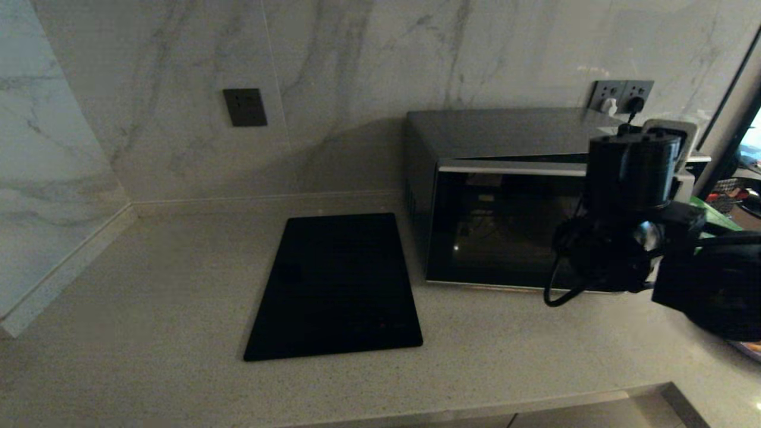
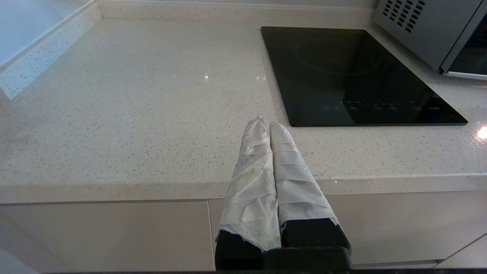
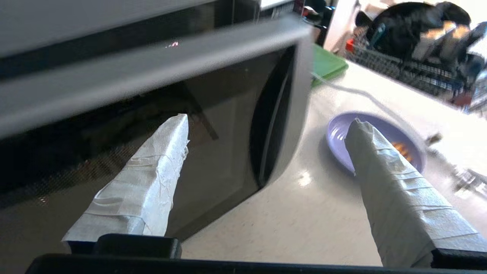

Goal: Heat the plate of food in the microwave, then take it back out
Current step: Open the microwave oven

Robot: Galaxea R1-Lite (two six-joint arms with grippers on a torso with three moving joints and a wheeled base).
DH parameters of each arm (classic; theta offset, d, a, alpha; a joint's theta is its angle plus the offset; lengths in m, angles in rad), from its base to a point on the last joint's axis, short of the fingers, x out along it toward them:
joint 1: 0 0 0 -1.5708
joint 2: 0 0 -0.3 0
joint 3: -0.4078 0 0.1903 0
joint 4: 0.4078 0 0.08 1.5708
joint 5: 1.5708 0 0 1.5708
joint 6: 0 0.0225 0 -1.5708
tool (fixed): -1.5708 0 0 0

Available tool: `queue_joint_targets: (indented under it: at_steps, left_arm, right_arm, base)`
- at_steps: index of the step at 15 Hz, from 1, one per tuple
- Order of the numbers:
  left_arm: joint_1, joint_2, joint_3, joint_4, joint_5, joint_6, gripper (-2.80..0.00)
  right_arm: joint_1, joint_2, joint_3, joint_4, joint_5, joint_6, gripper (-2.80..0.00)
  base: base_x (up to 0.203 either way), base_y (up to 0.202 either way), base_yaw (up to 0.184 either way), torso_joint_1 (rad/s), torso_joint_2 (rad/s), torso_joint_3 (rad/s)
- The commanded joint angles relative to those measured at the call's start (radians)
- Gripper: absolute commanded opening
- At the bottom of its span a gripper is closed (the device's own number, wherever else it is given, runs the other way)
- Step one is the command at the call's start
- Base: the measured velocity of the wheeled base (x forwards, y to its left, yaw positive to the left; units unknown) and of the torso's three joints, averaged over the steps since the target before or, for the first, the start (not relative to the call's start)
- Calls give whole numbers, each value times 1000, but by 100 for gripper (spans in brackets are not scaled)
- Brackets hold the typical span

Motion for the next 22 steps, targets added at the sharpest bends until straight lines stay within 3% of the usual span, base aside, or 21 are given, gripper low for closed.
queue_joint_targets:
  at_steps: [1, 2, 5, 10, 13, 16, 19, 22]
  left_arm:
    - [1, 1, 0, 0, 0, -1, -280]
    - [0, 1, 0, 0, 0, -1, -280]
    - [1, 1, 0, 0, 0, -1, -280]
    - [0, 1, 0, 0, 0, -1, -280]
    - [1, 1, 0, 0, 0, -1, -280]
    - [0, 1, -1, 0, 0, -1, -280]
    - [1, 1, 0, 0, 0, -1, -280]
    - [1, 1, 0, 0, 0, -1, -280]
  right_arm:
    - [-36, -114, -59, 164, 24, -3, 0]
    - [-49, -147, -82, 243, 49, -4, -280]
    - [-93, -206, -135, 424, 123, -6, -280]
    - [-150, -238, -245, 592, 273, -36, -280]
    - [-219, -256, -365, 831, 398, -84, -280]
    - [-256, -238, -494, 1003, 474, -100, -280]
    - [-292, -153, -647, 1129, 501, -89, -280]
    - [-297, -50, -774, 1155, 505, -48, -280]
  base:
    - [0, 0, 0, 0, 0, 0]
    - [0, 0, 0, 0, 0, 0]
    - [0, 0, 0, 0, 0, 0]
    - [0, 0, 0, 0, 0, 0]
    - [0, 0, 0, 0, 0, 0]
    - [0, 0, 0, 0, 0, 0]
    - [0, 0, 0, 0, 0, 0]
    - [0, 0, 0, 0, 0, 0]
